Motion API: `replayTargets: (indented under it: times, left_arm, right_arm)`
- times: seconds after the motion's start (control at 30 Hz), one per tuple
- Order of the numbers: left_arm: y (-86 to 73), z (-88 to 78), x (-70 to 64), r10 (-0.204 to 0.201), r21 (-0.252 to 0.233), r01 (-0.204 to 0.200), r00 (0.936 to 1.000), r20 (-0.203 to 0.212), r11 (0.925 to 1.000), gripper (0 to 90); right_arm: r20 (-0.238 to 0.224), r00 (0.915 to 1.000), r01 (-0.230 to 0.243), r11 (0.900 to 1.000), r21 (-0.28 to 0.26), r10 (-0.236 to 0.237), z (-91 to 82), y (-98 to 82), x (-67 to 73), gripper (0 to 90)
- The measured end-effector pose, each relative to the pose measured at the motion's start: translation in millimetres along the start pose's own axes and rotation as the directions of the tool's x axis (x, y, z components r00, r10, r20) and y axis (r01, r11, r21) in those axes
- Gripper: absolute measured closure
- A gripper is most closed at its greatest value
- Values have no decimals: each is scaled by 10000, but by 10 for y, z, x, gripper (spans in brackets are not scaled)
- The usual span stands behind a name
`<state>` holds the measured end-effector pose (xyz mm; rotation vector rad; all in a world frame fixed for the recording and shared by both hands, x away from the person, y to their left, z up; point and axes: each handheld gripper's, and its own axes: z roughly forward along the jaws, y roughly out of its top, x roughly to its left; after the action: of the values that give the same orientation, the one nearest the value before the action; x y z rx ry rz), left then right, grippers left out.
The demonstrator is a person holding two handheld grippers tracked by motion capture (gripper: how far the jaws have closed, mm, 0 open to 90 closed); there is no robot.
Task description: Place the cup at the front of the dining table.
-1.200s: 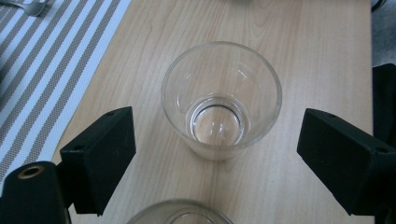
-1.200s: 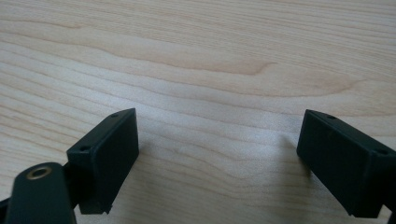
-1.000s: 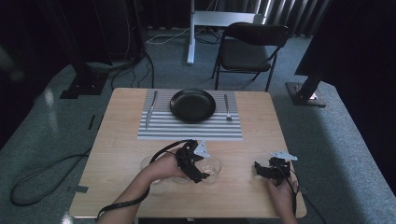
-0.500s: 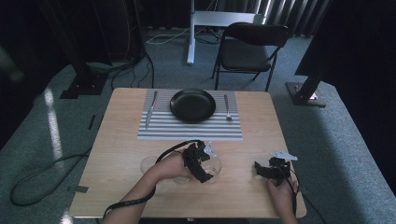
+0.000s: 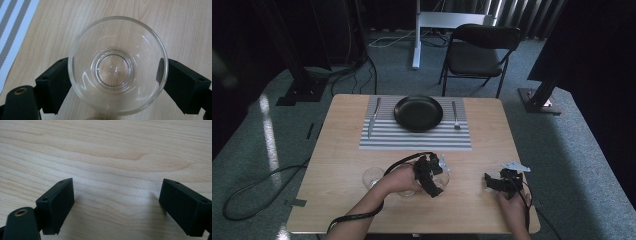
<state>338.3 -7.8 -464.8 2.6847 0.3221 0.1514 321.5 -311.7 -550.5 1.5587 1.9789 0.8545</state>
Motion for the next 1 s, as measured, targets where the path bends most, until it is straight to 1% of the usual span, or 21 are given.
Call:
replayTargets:
  times: [0.07, 0.1, 0.13, 0.17, 0.2, 0.23, 0.33, 0.43, 0.67, 0.73, 0.77, 0.83, 0.9, 1.0]
  left_arm:
    - [9, 12, -1, -22, 8, 22, 10000, 47, 10000, 153]
    - [14, 17, -1, 3, 36, -3, 10000, 5, 10000, 154]
    - [18, 24, -7, 105, 51, -105, 9999, -11, 9999, 154]
    - [23, 32, -16, 276, 117, -275, 9995, -119, 9996, 154]
    - [23, 32, -16, 276, 117, -275, 9995, -119, 9996, 155]
    - [37, 52, -10, 125, 238, -121, 9998, -140, 9996, 178]
    - [39, 52, 0, 17, 241, -16, 10000, -45, 9997, 180]
    - [36, 45, 20, -204, 167, 202, 9997, 119, 9997, 182]
    - [45, 45, 22, -301, 143, 300, 9995, 87, 9994, 184]
    - [39, 45, 35, -329, 69, 328, 9993, 157, 9994, 185]
    - [30, 45, 54, -452, -43, 453, 9987, 248, 9990, 185]
    - [30, 45, 54, -452, -43, 453, 9987, 248, 9990, 184]
    - [29, 33, 80, -464, -168, 466, 9989, 91, 9988, 185]
    - [35, 31, 92, -478, -191, 478, 9988, 52, 9987, 186]
  right_arm:
    - [2, 10000, 0, 10000, 0, 0, 0, 0, 0, 122]
    - [1, 10000, -4, 10000, -2, 4, 0, 0, 0, 123]
    - [1, 10000, -2, 10000, 0, 2, 0, 0, 0, 122]
    - [-1, 10000, -3, 10000, 0, 3, 0, 0, 0, 122]
    - [-1, 10000, -3, 10000, 0, 3, 0, 0, 0, 122]
    - [-1, 10000, -3, 10000, -1, 3, 0, 0, 0, 123]
    - [1, 10000, -2, 10000, 0, 2, 0, 0, 0, 122]
    - [0, 10000, -2, 10000, 1, 2, 0, 0, 0, 122]
    - [1, 10000, -2, 10000, -1, 2, 0, 0, 0, 123]
    - [0, 10000, -3, 10000, -1, 3, 0, 0, 0, 123]
    - [0, 10000, -5, 10000, 0, 5, 0, 0, 0, 123]
    - [1, 10000, -6, 10000, 3, 6, 0, 0, 0, 123]
    - [0, 10000, 2, 10000, 0, -2, 0, 0, 0, 122]
    - [1, 10000, -1, 10000, 1, 1, 0, 0, 0, 122]
